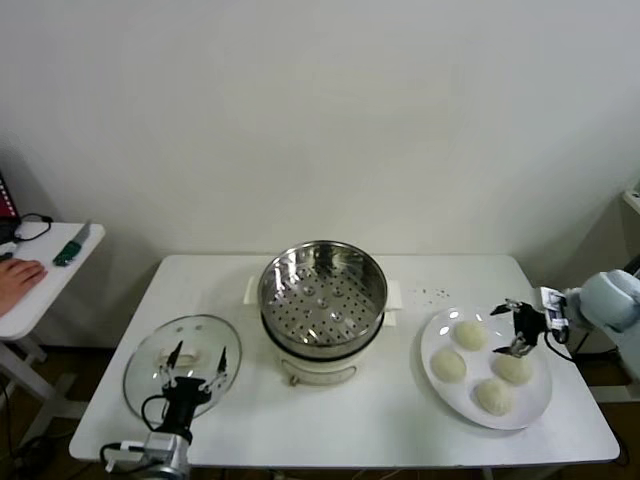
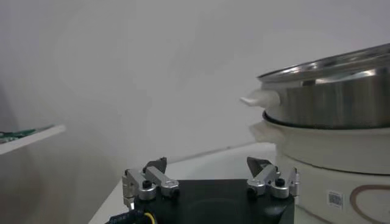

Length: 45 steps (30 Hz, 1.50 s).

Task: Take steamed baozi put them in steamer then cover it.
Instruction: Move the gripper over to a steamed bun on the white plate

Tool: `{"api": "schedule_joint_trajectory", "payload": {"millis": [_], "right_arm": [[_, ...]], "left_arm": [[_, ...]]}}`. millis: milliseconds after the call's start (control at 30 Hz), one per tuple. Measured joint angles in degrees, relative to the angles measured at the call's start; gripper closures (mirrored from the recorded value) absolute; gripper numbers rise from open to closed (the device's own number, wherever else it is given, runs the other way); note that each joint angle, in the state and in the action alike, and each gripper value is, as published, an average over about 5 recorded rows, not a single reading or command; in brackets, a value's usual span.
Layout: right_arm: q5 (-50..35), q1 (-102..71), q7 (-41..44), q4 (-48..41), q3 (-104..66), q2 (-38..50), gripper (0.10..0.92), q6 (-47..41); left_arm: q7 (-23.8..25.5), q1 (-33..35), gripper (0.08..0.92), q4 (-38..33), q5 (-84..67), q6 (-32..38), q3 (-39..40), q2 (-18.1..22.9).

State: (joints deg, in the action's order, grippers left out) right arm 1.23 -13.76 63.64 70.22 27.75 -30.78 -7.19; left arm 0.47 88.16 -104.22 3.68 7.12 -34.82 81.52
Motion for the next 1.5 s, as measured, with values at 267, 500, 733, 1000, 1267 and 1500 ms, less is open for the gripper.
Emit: {"api": "schedule_joint_trajectory", "payload": {"millis": [267, 500, 733, 1000, 1267, 1500], "right_arm": [[0.3, 10.4, 1.5, -8.8, 14.2, -5.9, 0.203, 0.6], [0.6, 14.9, 2.0, -14.4, 19.6, -11.1, 0.203, 1.2], [1.6, 17.0, 2.3, -18.0, 23.2, -14.5, 0.203, 1.8], [2.5, 17.8, 2.6, -20.0, 25.7, -16.3, 0.203, 2.4], [3.0, 18.0, 2.6, -20.5, 26.9, -17.2, 0.248, 2.9], [3.4, 18.1, 2.6, -20.2, 27.6, -17.2, 0.345, 3.4]], "left_arm": [[0.0, -0.9, 0.177, 0.8, -0.4, -0.7, -0.1, -0.9], [0.0, -1.4, 0.177, 1.4, -0.7, -0.9, -0.2, -1.6], [0.0, -1.7, 0.177, 1.6, -1.1, -1.0, -0.4, -2.1], [0.0, -1.5, 0.177, 1.6, -1.8, -1.1, -1.2, -2.7], [0.0, -1.5, 0.177, 1.6, -2.2, -1.4, -1.5, -3.0], [0.0, -1.4, 0.177, 1.4, -2.3, -1.5, -1.6, -3.0]]}}
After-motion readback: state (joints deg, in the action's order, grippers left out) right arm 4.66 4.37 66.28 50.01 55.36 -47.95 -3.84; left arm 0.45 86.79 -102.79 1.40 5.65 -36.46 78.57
